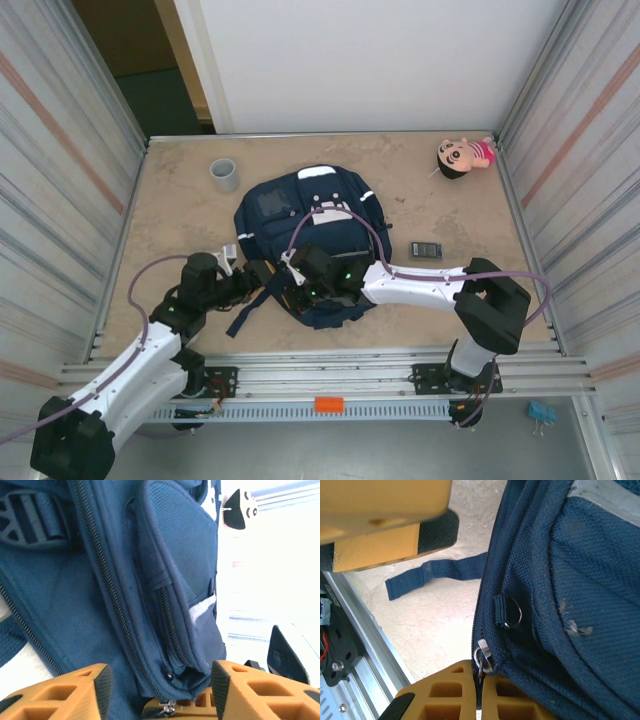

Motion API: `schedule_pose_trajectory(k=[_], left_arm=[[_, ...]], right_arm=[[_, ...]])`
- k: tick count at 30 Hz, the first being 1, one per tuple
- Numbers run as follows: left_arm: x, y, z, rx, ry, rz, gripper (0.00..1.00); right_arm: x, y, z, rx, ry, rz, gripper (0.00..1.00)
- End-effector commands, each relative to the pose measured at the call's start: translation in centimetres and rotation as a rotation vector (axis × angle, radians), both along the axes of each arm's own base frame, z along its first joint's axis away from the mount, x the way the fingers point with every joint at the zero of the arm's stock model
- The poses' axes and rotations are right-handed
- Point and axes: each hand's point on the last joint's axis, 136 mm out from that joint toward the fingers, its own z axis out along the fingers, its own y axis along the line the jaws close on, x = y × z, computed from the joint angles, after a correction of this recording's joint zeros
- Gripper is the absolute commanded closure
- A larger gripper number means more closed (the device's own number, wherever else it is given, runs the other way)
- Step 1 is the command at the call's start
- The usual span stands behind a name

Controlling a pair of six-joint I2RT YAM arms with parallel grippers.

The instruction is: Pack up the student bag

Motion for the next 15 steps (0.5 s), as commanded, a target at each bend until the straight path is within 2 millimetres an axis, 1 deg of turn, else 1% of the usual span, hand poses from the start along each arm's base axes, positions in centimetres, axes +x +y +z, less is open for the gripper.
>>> schedule_pose_trajectory(k=[1,4,8,10,12,13,15], left_arm=[[0.7,-0.7,1.1,-0.045,-0.022,0.0,0.47],[1.2,-1.0,0.5,-0.035,-0.009,0.0,0.47],[1.9,-2.0,0.7,-0.042,-0.023,-0.019,0.47],[2.1,-2.5,0.5,-0.024,-0.02,-0.034,0.5],[2.1,-2.7,0.0,-0.001,-0.011,-0.036,0.56],[2.2,-2.7,-0.4,0.005,-0.004,-0.026,0.61],[2.3,-2.5,-1.1,-0.004,0.004,0.0,0.78]], right_arm=[[0.0,1.1,1.9,0.085,-0.009,0.012,1.0],[-0.1,1.1,2.0,0.091,-0.013,0.014,1.0],[-0.2,1.1,2.0,0.098,-0.014,0.02,1.0],[-0.2,1.0,2.1,0.099,-0.018,0.019,1.0],[-0.2,0.9,2.4,0.11,-0.024,0.018,1.0],[-0.3,0.8,2.6,0.116,-0.028,0.017,1.0],[-0.3,0.6,3.0,0.123,-0.036,0.015,1.0]])
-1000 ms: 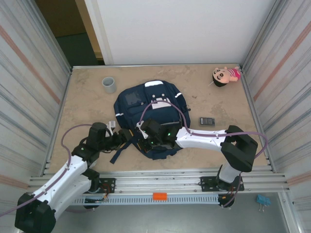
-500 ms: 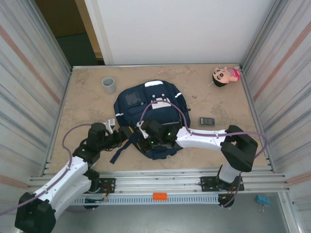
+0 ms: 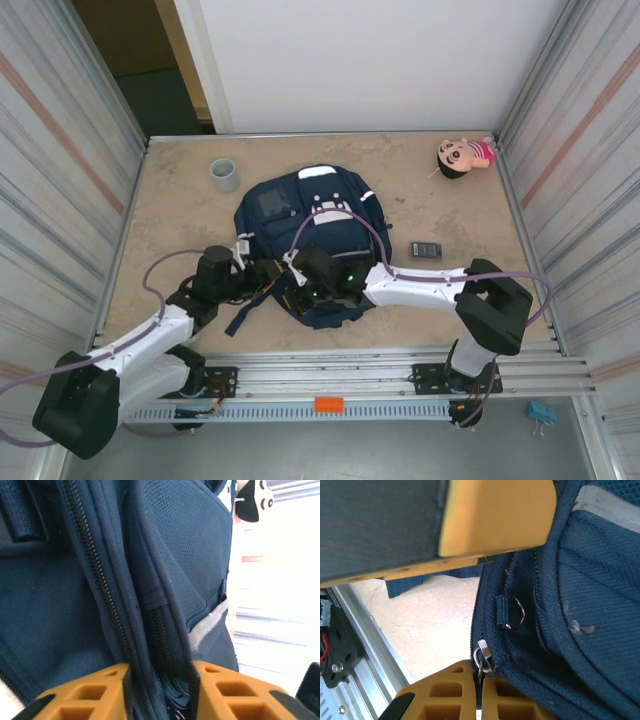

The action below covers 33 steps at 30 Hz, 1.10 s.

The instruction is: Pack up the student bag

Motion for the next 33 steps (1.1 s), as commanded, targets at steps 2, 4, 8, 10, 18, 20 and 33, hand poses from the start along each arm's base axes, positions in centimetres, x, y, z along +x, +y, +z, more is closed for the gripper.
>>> schedule_pose_trajectory(k=[2,4,8,10,18,20,33], left_arm=[[1.2,0.4,0.2,-0.013,-0.041,0.071,0.96],[1.4,1.1,-0.2,0.012,-0.045,0.097,1.0],[1.7,2.4,-0.1,0.067,-0.059,0.12,1.0],[1.8,3.2,0.0,0.083,-0.064,0.133,1.0],[2.2,5.5,0.0,0.115,-0.074,0.171,1.0],[2.3,5.7,0.0,0.12,-0.073,0.167,1.0],[4.9,7.8,1.3,0.195,-0.116,0.181,1.0]], right_arm=[[-0.3,0.2,3.0,0.083,-0.035,0.024,1.0],[-0.4,-0.7,2.6,0.047,-0.039,0.02,1.0],[-0.4,-2.9,1.8,-0.024,-0.045,-0.001,1.0],[-0.4,-3.8,1.7,-0.034,-0.042,-0.012,1.0],[0.3,-8.0,1.4,-0.12,-0.05,-0.072,1.0],[0.6,-9.1,1.3,-0.139,-0.044,-0.088,1.0],[-0.6,-7.8,2.3,-0.035,-0.034,-0.027,1.0]])
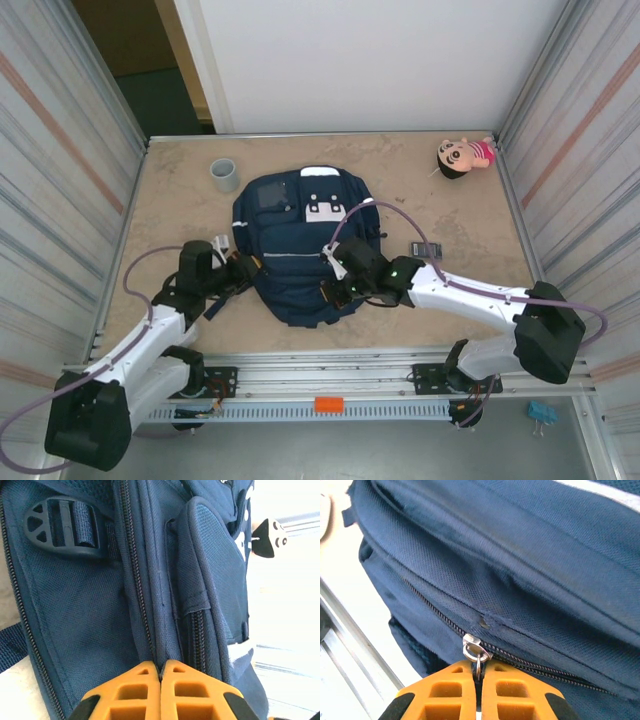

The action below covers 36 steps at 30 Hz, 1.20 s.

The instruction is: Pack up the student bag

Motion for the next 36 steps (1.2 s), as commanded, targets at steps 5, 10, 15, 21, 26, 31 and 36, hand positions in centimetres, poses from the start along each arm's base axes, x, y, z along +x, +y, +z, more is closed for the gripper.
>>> schedule_pose_trajectory(k=[5,10,15,21,26,31,36], left_arm=[[3.9,2.2,1.2,0.096,-0.047,0.049,0.96],[4.3,1.5,2.6,0.091,-0.041,0.008,0.84],[1.5,1.6,2.7,0.044,-0.013,0.013,0.62],[-2.2,1.3,2.5,-0.004,0.002,0.024,0.47],[-3.8,-0.7,2.2,-0.02,0.02,-0.034,0.41],[-4.3,-3.5,1.8,-0.015,0.025,-0.113,0.37],[-4.0,-5.2,1.2,-0.016,0.013,-0.141,0.38]], right_arm=[[-1.8,3.9,1.3,0.108,-0.028,0.044,1.0],[-0.7,5.6,1.9,0.146,-0.038,0.012,1.0],[-0.1,6.7,2.3,0.15,-0.052,0.012,1.0],[0.1,7.8,1.8,0.146,-0.047,0.038,1.0],[0.4,8.2,1.9,0.147,-0.049,0.046,1.0],[0.5,8.5,1.8,0.151,-0.047,0.053,1.0],[0.4,8.7,1.5,0.151,-0.034,0.062,1.0]])
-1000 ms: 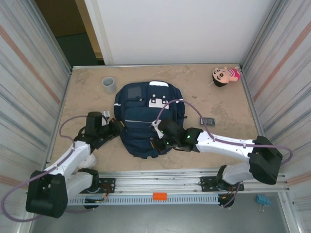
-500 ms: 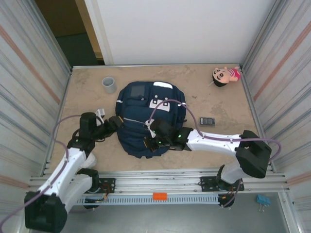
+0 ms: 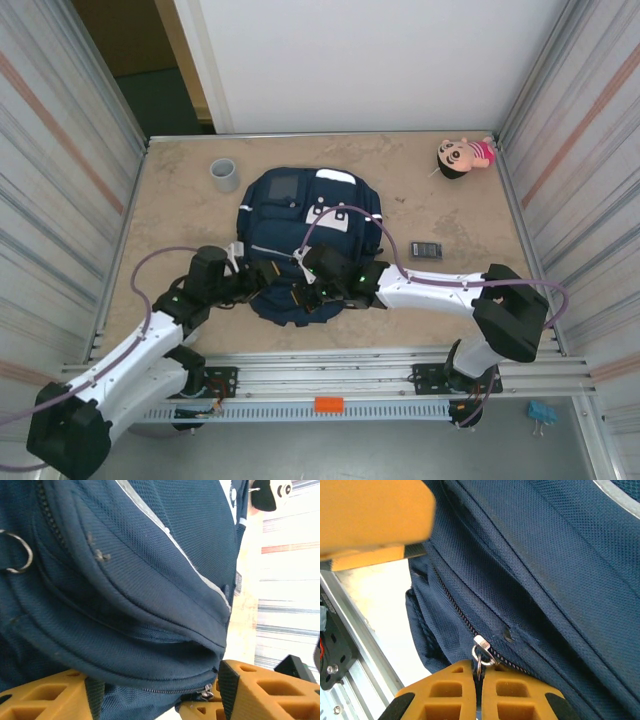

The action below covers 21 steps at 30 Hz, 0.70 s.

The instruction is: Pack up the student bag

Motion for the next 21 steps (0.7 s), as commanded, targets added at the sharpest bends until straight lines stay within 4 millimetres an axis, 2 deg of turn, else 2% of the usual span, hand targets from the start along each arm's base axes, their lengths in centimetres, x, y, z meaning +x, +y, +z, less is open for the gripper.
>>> schedule_pose_trajectory(k=[1,4,9,12,14,16,21], left_arm=[[0.7,-1.0,0.1,-0.024,-0.03,0.003,0.4],[1.0,-1.4,-0.4,-0.025,-0.022,-0.007,0.43],[1.6,-1.3,-0.6,-0.004,-0.029,0.007,0.58],[2.1,-0.5,-0.9,0.035,-0.043,0.045,0.74],[2.2,0.1,-1.2,0.057,-0.048,0.059,0.86],[2.3,0.8,-1.3,0.075,-0.05,0.071,0.92],[2.8,2.9,-1.3,0.114,-0.063,0.11,1.0]], right_arm=[[0.6,2.0,2.4,0.083,-0.031,0.032,1.0],[0.4,2.0,2.3,0.083,-0.028,0.036,1.0],[0.4,1.8,2.4,0.084,-0.03,0.033,1.0],[0.3,1.5,2.5,0.077,-0.028,0.033,1.0],[0.3,0.9,2.4,0.057,-0.033,0.026,1.0],[0.4,0.1,2.4,0.039,-0.039,0.014,1.0],[1.1,-2.3,2.0,0.0,-0.029,-0.025,1.0]])
